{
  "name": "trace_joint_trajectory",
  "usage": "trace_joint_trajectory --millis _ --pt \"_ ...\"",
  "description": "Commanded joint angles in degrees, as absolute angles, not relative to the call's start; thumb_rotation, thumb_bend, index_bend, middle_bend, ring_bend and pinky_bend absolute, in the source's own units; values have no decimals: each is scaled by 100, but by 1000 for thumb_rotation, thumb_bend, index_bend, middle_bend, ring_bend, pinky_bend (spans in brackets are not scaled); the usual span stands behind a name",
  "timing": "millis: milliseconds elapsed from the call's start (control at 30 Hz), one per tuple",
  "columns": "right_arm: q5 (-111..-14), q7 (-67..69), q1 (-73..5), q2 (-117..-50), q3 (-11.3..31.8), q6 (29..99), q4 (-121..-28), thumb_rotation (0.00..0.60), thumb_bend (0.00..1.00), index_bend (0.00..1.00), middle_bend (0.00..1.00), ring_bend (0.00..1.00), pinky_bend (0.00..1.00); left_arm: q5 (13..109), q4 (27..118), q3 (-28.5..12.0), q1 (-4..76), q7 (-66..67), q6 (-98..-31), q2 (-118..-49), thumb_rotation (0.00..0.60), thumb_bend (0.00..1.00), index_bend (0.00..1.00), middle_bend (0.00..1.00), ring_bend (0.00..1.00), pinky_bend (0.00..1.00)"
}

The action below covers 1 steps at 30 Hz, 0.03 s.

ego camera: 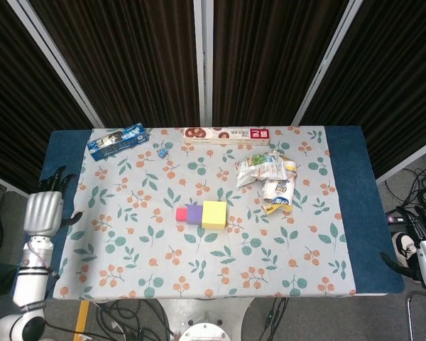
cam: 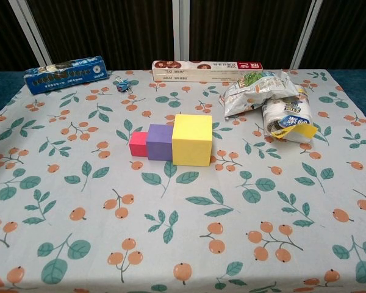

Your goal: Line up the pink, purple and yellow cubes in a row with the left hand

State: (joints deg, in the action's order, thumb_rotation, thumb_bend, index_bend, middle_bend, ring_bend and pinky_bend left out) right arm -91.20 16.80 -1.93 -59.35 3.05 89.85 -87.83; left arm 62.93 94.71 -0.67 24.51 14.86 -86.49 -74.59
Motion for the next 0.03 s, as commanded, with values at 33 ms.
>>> trace_joint_trajectory --millis 33 --pt "-9111 1630 -233 -5936 311 8924 -8842 600 87 94 147 12 115 6589 9582 137 2043 1348 -9030 -7413 600 210 242 174 201 211"
